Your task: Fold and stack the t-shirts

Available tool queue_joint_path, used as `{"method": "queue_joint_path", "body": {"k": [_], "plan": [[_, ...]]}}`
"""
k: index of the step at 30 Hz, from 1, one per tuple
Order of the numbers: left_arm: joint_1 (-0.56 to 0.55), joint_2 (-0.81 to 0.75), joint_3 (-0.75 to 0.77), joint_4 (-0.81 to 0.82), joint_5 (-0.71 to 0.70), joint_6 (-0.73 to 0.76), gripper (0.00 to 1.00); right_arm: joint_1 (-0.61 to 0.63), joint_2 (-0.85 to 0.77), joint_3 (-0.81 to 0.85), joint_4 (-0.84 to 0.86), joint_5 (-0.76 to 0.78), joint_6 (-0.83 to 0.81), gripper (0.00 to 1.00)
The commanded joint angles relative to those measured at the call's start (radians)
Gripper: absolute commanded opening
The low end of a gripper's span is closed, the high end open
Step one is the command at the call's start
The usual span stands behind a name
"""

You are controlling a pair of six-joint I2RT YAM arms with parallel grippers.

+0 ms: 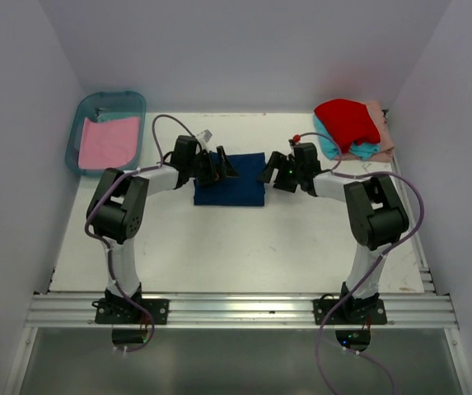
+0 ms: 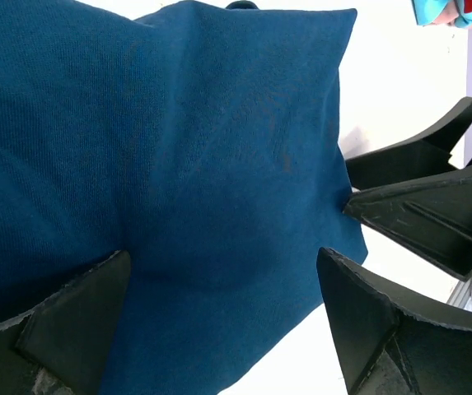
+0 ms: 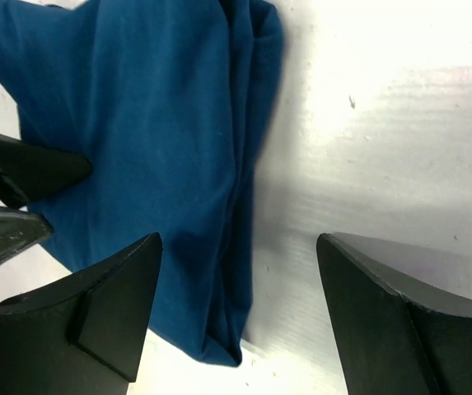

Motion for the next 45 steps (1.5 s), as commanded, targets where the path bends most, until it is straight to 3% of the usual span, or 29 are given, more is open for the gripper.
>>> {"method": "queue_joint_path", "body": {"k": [1, 8, 15, 22, 25, 26, 33, 38, 45], "plan": [[0.000, 0.028, 0.006, -0.036, -0.045, 0.038, 1.00, 0.001, 0.066, 0.005, 0.059, -0.017, 0.015, 0.80], [0.000, 0.054, -0.014, -0.004, -0.033, 0.027, 1.00, 0.035, 0.230, 0.053, 0.176, -0.110, 0.112, 0.78], [-0.002, 0.040, -0.030, 0.023, 0.002, 0.018, 1.00, 0.110, 0.339, 0.138, 0.178, -0.136, 0.156, 0.75], [-0.002, 0.037, -0.056, 0.043, 0.024, 0.013, 1.00, 0.122, 0.361, 0.157, 0.201, -0.178, 0.178, 0.47], [-0.002, 0.040, -0.063, 0.056, 0.030, 0.010, 1.00, 0.121, 0.364, 0.158, 0.219, -0.214, 0.198, 0.09], [-0.002, 0.039, -0.066, 0.063, 0.034, 0.009, 1.00, 0.119, 0.361, 0.157, 0.239, -0.230, 0.207, 0.00], [0.006, -0.091, -0.123, 0.125, 0.082, 0.013, 1.00, 0.059, 0.249, 0.047, 0.588, -0.365, 0.397, 0.00], [0.026, -0.302, -0.138, 0.122, 0.091, -0.008, 1.00, -0.003, 0.178, -0.009, 0.862, -0.437, 0.576, 0.00], [0.051, -0.567, -0.149, 0.023, 0.001, 0.007, 1.00, -0.118, 0.045, -0.042, 1.006, -0.431, 0.711, 0.00]]}}
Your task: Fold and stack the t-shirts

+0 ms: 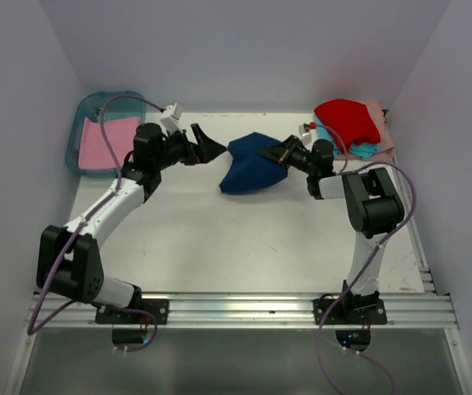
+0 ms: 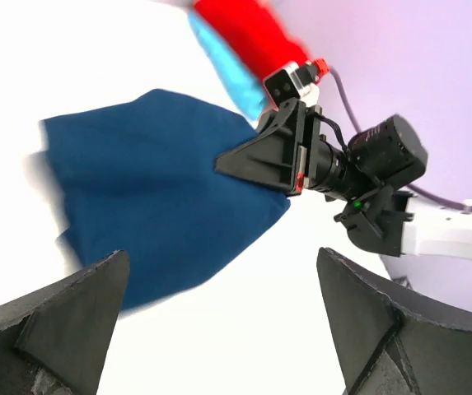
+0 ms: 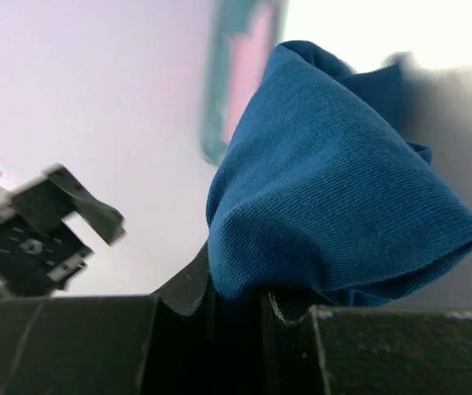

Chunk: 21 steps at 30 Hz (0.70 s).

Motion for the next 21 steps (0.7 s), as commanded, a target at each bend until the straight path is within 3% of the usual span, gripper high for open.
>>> {"method": "queue_joint_path", "body": {"k": [1, 8, 14, 21], "plan": [[0.011, -0.098, -0.005, -0.043, -0.045, 0.011, 1.00, -0.062, -0.128, 0.002, 0.279, -0.013, 0.144, 0.00], [0.011, -0.210, -0.197, -0.019, -0.024, -0.017, 1.00, -0.230, -0.072, 0.173, 0.447, 0.025, 0.365, 0.00], [0.011, -0.266, -0.315, -0.043, -0.021, -0.005, 1.00, -0.371, -0.015, 0.346, 0.410, 0.111, 0.373, 0.00], [0.011, -0.315, -0.387, -0.050, -0.007, -0.002, 1.00, -0.444, 0.059, 0.495, 0.360, 0.214, 0.321, 0.00]]}}
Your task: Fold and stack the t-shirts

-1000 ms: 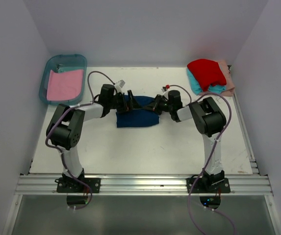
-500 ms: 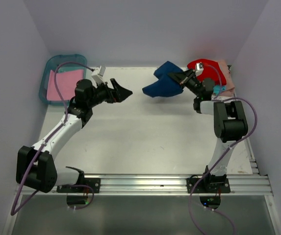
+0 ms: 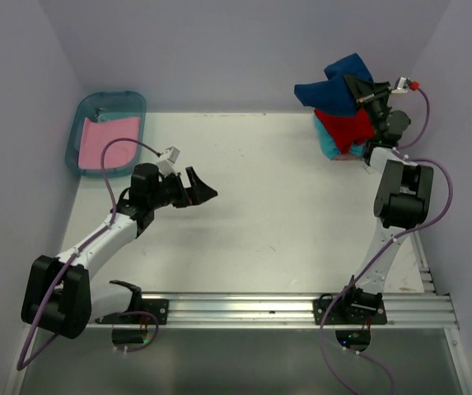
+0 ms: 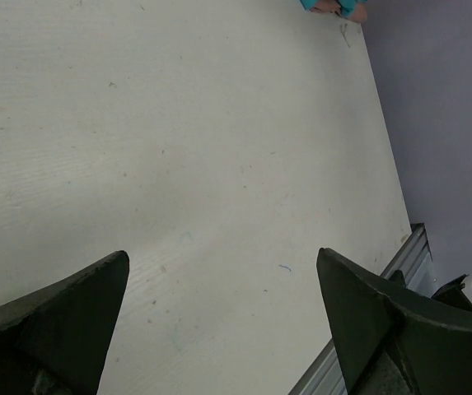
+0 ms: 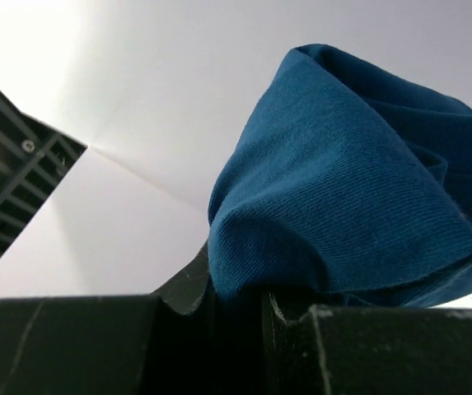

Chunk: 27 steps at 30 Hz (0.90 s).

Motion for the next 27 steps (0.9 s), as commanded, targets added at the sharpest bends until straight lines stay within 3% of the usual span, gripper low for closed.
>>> {"method": "queue_joint_path", "body": {"k": [1, 12, 21, 27], "plan": [[0.003, -0.037, -0.018, 0.018, 0.018, 0.008, 1.00, -0.013, 0.024, 0.078, 0.016, 0.095, -0.028, 0.00], [0.003, -0.034, -0.042, -0.012, 0.012, 0.033, 1.00, -0.043, 0.132, 0.160, 0.003, 0.281, -0.157, 0.00], [0.003, 0.030, -0.038, -0.004, 0.029, 0.039, 1.00, -0.042, 0.236, 0.219, 0.106, 0.446, -0.232, 0.00], [0.003, 0.073, -0.030, 0.021, 0.033, 0.040, 1.00, -0.043, 0.343, 0.290, 0.079, 0.451, -0.248, 0.00]]}}
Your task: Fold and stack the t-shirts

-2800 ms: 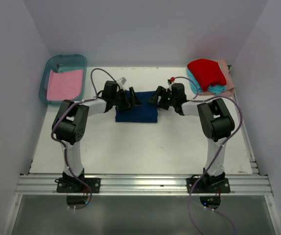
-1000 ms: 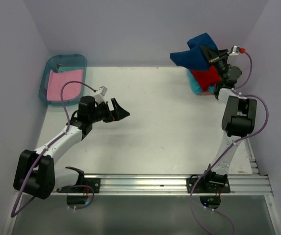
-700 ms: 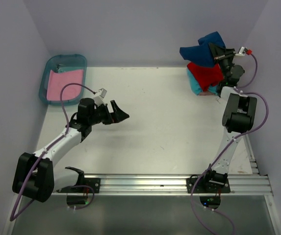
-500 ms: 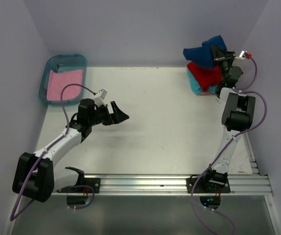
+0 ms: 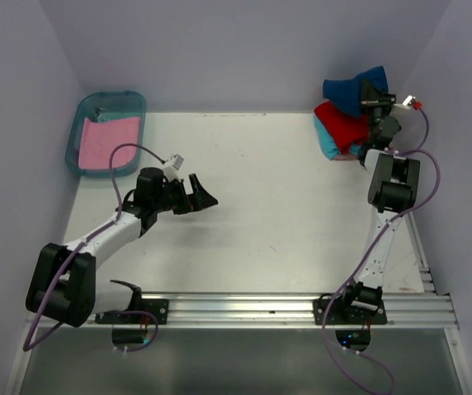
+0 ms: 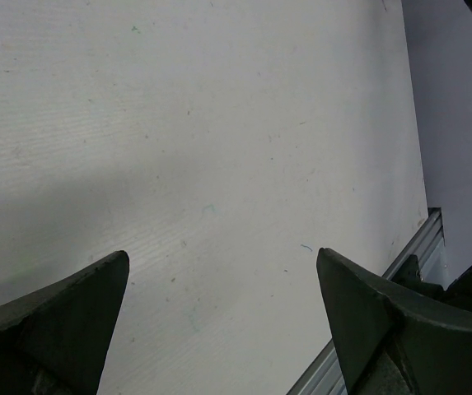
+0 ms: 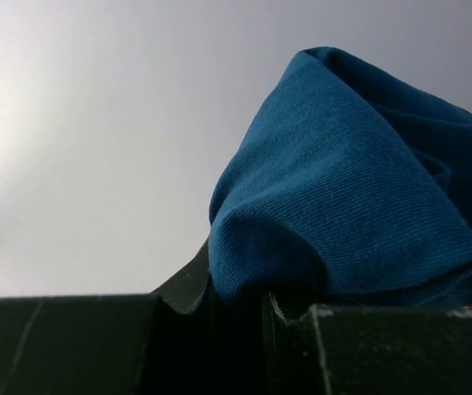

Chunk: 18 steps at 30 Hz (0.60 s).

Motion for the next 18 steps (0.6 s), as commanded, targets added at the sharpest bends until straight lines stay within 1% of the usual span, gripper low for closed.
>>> {"method": "queue_joint_path", "body": {"k": [1, 6, 9, 11, 14, 16, 17, 18], "plan": [[0.003, 0.027, 0.009, 0.041, 0.027, 0.018, 1.00, -0.003, 0.054, 0.049, 0.077, 0.057, -0.036, 0.00], [0.003, 0.067, -0.005, 0.070, 0.047, -0.002, 1.00, 0.005, 0.076, -0.087, 0.048, 0.052, -0.079, 0.00], [0.003, 0.073, -0.005, 0.067, 0.053, -0.002, 1.00, 0.006, 0.053, -0.179, 0.012, 0.037, -0.076, 0.00], [0.001, 0.069, -0.006, 0.067, 0.054, -0.002, 1.00, 0.006, 0.003, -0.260, -0.004, 0.012, -0.081, 0.00], [0.001, 0.058, -0.020, 0.084, 0.057, -0.014, 1.00, 0.006, -0.056, -0.369, 0.014, 0.023, -0.090, 0.24], [0.001, 0.049, -0.031, 0.092, 0.065, -0.017, 1.00, 0.006, -0.116, -0.411, 0.025, 0.031, -0.099, 0.31], [0.001, 0.044, -0.034, 0.092, 0.067, -0.017, 1.00, 0.006, -0.134, -0.437, 0.024, 0.035, -0.101, 0.39], [0.001, 0.040, -0.037, 0.089, 0.065, -0.014, 1.00, 0.006, -0.171, -0.448, 0.015, 0.038, -0.102, 0.53]]}}
